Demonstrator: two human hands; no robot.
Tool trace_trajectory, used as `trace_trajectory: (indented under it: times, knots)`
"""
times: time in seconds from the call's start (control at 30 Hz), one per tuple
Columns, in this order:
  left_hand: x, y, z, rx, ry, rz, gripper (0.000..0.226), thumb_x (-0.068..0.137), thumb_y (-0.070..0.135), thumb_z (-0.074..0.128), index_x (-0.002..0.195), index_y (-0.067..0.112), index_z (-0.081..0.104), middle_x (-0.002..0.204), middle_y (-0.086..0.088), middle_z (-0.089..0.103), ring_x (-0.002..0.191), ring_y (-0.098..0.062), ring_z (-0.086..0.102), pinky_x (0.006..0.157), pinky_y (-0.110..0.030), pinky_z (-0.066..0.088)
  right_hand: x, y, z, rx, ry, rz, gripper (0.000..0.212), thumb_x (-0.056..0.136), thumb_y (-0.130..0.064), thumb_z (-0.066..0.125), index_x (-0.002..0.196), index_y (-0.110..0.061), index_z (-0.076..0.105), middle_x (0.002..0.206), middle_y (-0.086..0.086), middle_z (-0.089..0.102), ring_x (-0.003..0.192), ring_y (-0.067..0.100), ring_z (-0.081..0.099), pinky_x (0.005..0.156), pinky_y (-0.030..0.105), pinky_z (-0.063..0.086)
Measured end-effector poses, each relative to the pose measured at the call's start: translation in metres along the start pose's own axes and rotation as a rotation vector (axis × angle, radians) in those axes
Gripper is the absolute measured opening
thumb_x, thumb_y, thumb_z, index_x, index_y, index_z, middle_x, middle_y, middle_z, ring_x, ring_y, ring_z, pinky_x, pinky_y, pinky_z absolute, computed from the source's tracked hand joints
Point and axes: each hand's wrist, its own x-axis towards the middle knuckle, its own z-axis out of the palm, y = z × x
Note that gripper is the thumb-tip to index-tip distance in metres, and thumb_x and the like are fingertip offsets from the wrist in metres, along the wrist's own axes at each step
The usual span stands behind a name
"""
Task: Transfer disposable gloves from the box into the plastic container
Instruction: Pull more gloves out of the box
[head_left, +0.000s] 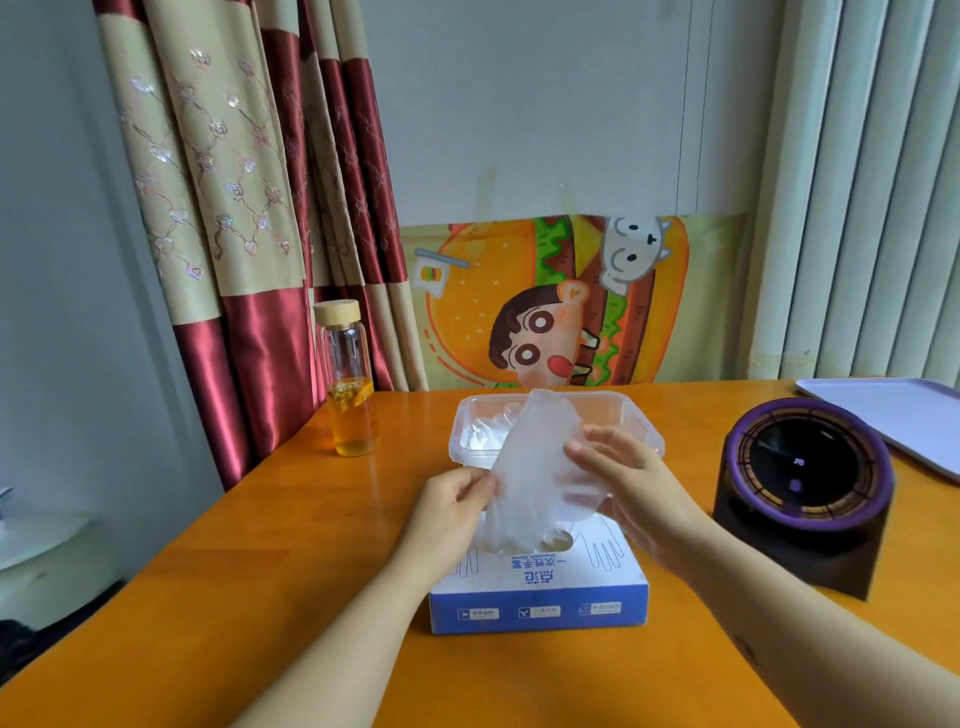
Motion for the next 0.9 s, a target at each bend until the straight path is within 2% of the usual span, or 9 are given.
trace_trajectory:
  times: [0.13, 0.3, 0.4, 0.47, 0.57, 0.63, 0.73, 0.83, 0.9]
  knots:
    - [-0.003, -0.002, 0.000, -0.160, 0.023, -0.115, 0.018, 0.100, 0.027, 0.046, 0.103, 0.030, 0.064, 0.106, 0.015, 0.067, 0.100, -0.001, 0.060, 0.069, -0.019, 0.049, 0.001, 0.004, 0.003, -0.297, -0.038, -0.074, 0.008, 0.086, -0.016, 0.067, 0.090, -0.009, 0.067, 0.087, 0.007, 0.072, 0.081, 0.020, 0.068, 0.074, 0.024, 0.055]
    - [-0.003, -0.001, 0.001, -0.340, 0.082, -0.251, 0.020, 0.099, 0.025, 0.049, 0.112, 0.020, 0.063, 0.111, 0.007, 0.067, 0.107, -0.010, 0.060, 0.069, -0.026, 0.051, 0.006, 0.009, -0.002, -0.307, 0.060, -0.054, 0.025, 0.081, -0.023, 0.072, 0.082, 0.000, 0.063, 0.067, 0.006, 0.064, 0.061, 0.009, 0.060, 0.063, 0.020, 0.050]
    - [-0.004, 0.002, 0.002, -0.398, 0.108, -0.271, 0.019, 0.099, 0.024, 0.050, 0.109, 0.017, 0.065, 0.109, 0.001, 0.069, 0.105, -0.015, 0.062, 0.075, -0.033, 0.053, 0.000, 0.008, -0.004, -0.162, 0.051, -0.030, 0.030, 0.075, -0.029, 0.074, 0.077, -0.005, 0.056, 0.059, 0.002, 0.053, 0.056, 0.008, 0.053, 0.064, 0.022, 0.047]
    - [-0.006, 0.004, 0.002, -0.467, 0.119, -0.304, 0.018, 0.098, 0.023, 0.051, 0.108, 0.015, 0.064, 0.109, -0.003, 0.069, 0.105, -0.019, 0.063, 0.077, -0.039, 0.054, -0.003, 0.007, -0.006, -0.007, 0.033, -0.010, 0.029, 0.074, -0.030, 0.071, 0.071, -0.009, 0.052, 0.058, 0.002, 0.051, 0.059, 0.012, 0.049, 0.070, 0.028, 0.046]
    - [-0.009, 0.007, 0.000, -0.562, 0.098, -0.320, 0.018, 0.098, 0.021, 0.051, 0.109, 0.012, 0.062, 0.109, -0.006, 0.069, 0.104, -0.021, 0.063, 0.074, -0.042, 0.054, 0.001, 0.002, -0.009, -0.002, 0.034, -0.008, 0.026, 0.082, -0.025, 0.069, 0.067, -0.014, 0.051, 0.063, -0.001, 0.055, 0.063, 0.014, 0.048, 0.071, 0.030, 0.044]
    - [-0.006, 0.010, -0.002, -0.613, 0.093, -0.350, 0.017, 0.098, 0.020, 0.050, 0.109, 0.012, 0.061, 0.108, -0.007, 0.068, 0.102, -0.021, 0.063, 0.078, -0.045, 0.054, 0.004, -0.002, -0.007, -0.044, 0.054, -0.065, 0.018, 0.085, -0.020, 0.067, 0.079, -0.013, 0.052, 0.084, -0.005, 0.064, 0.067, 0.013, 0.053, 0.066, 0.027, 0.045]
    - [-0.002, 0.009, -0.003, -0.652, 0.081, -0.385, 0.017, 0.099, 0.020, 0.049, 0.108, 0.015, 0.062, 0.109, -0.006, 0.068, 0.103, -0.021, 0.062, 0.082, -0.048, 0.052, 0.006, -0.002, -0.004, -0.316, -0.007, -0.340, 0.032, 0.087, -0.012, 0.066, 0.114, -0.022, 0.053, 0.115, -0.016, 0.058, 0.078, 0.008, 0.058, 0.067, 0.025, 0.053]
    - [0.005, 0.009, -0.009, -0.710, 0.052, -0.422, 0.020, 0.099, 0.022, 0.049, 0.110, 0.017, 0.065, 0.112, -0.008, 0.068, 0.106, -0.026, 0.061, 0.080, -0.053, 0.053, 0.008, 0.009, 0.001, -0.822, -0.218, -0.530, 0.018, 0.088, -0.011, 0.064, 0.096, -0.026, 0.059, 0.090, -0.021, 0.060, 0.069, 0.003, 0.056, 0.066, 0.013, 0.046]
    - [0.008, 0.012, -0.016, -0.778, 0.023, -0.447, 0.023, 0.099, 0.023, 0.050, 0.115, 0.016, 0.065, 0.116, -0.011, 0.067, 0.110, -0.030, 0.061, 0.081, -0.058, 0.053, 0.012, 0.021, -0.001, -1.004, -0.316, -0.477, 0.007, 0.088, -0.012, 0.062, 0.087, -0.017, 0.066, 0.086, -0.008, 0.064, 0.074, 0.008, 0.057, 0.072, 0.023, 0.050]
